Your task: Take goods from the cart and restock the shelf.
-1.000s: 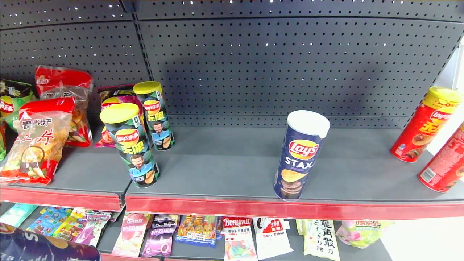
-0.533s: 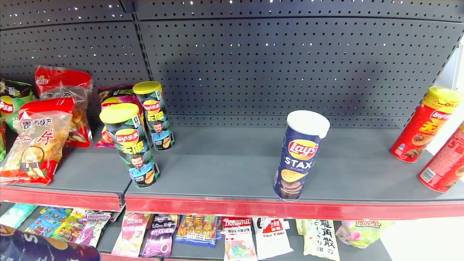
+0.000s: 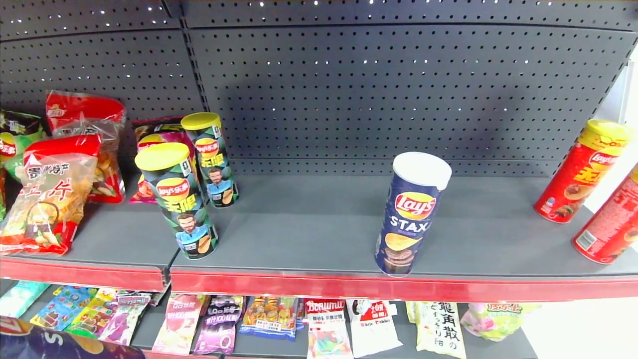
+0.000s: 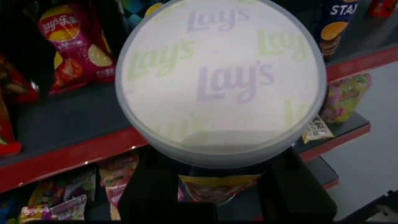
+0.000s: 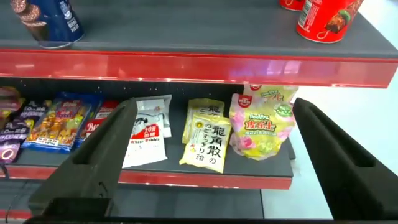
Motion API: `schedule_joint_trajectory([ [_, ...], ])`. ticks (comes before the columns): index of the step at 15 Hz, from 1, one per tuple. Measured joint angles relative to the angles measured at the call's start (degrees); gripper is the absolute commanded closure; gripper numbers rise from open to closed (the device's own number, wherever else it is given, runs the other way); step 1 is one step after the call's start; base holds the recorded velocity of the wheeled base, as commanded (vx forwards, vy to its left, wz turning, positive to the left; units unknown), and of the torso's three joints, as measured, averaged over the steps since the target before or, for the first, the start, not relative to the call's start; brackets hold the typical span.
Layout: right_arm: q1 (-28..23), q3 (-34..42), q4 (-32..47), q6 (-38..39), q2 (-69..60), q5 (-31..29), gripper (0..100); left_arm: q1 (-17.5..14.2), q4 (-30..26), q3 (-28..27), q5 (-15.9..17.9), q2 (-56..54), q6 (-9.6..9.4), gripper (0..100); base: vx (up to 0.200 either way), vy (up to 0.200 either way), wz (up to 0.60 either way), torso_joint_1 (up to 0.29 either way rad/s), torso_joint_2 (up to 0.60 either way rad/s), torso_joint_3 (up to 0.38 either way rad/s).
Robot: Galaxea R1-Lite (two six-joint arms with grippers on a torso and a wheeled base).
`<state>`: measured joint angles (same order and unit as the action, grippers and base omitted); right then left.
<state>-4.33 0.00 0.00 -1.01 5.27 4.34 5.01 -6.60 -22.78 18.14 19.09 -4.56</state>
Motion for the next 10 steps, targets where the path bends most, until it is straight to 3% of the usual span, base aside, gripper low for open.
schedule_joint_trajectory([
  [4, 0.04, 0.00, 0.00, 0.04, 0.02, -0.05, 0, 0.05, 0.02, -0.11, 1.05, 0.61, 0.05, 100, 0.000, 0.000, -0.60, 0.004, 0.00, 0.002],
  [8, 0.00, 0.00, 0.00, 0.06, 0.05, -0.10, 0, -0.02, 0.66, -0.96, 2.39, 2.32, 0.07, 100, 0.000, 0.000, 0.00, 0.000, 0.00, 0.000],
  [10, -0.05, 0.00, 0.00, 0.50, 0.05, -0.05, 0, 0.02, 3.60, -1.61, 2.38, 4.66, 0.29, 100, 0.000, 0.000, 0.00, 0.000, 0.00, 0.000],
])
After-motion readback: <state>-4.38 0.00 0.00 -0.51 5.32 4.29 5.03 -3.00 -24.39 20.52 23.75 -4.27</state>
